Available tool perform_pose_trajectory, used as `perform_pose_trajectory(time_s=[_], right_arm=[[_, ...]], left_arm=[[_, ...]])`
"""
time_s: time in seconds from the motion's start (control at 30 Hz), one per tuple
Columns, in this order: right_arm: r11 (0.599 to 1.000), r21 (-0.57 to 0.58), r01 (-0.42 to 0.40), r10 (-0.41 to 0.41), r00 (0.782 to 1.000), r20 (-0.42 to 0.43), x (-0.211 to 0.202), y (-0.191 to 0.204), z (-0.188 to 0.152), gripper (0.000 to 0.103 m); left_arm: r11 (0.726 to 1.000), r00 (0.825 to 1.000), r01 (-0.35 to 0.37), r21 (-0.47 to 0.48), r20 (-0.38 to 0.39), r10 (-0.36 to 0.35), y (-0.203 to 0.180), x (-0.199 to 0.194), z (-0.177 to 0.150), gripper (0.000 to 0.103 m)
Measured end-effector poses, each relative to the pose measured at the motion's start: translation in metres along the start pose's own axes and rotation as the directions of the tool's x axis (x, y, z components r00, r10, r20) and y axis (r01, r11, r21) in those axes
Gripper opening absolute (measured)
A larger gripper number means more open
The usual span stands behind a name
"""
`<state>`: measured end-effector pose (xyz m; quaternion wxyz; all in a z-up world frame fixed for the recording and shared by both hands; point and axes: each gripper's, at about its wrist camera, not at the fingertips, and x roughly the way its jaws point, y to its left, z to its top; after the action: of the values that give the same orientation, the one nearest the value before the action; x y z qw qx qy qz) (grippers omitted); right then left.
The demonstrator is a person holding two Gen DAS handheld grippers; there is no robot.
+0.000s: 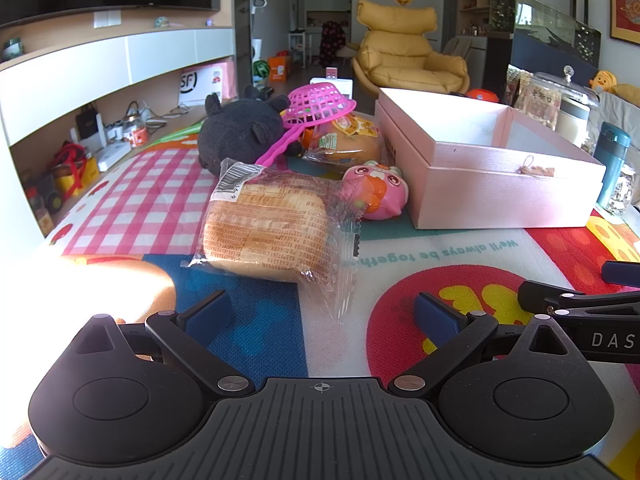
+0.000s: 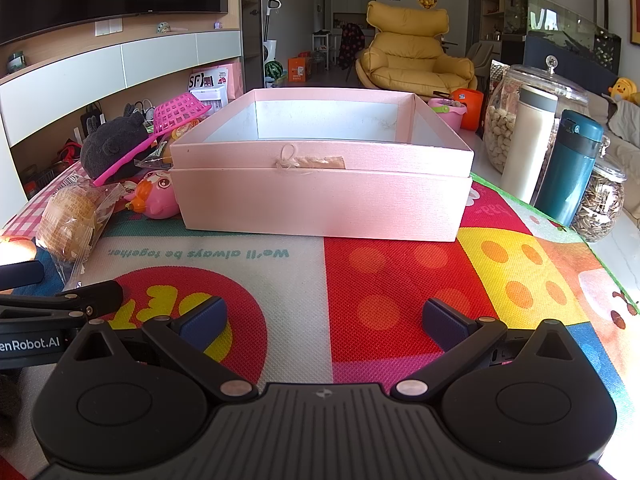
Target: Organize objects
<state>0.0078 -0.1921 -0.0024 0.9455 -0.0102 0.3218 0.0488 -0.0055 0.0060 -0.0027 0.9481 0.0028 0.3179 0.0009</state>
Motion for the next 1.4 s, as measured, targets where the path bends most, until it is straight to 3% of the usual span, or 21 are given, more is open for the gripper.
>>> perform_pose_trajectory(time_s=[1.4], right_arm=[[1.000, -0.008, -0.004, 0.004, 1.000, 0.003, -0.0003, 0.0000, 0.0009, 0.103]], left_arm=[[1.000, 1.000, -0.010, 0.009, 0.001, 0.010, -0.0003, -0.0035, -0.0021, 0.101]])
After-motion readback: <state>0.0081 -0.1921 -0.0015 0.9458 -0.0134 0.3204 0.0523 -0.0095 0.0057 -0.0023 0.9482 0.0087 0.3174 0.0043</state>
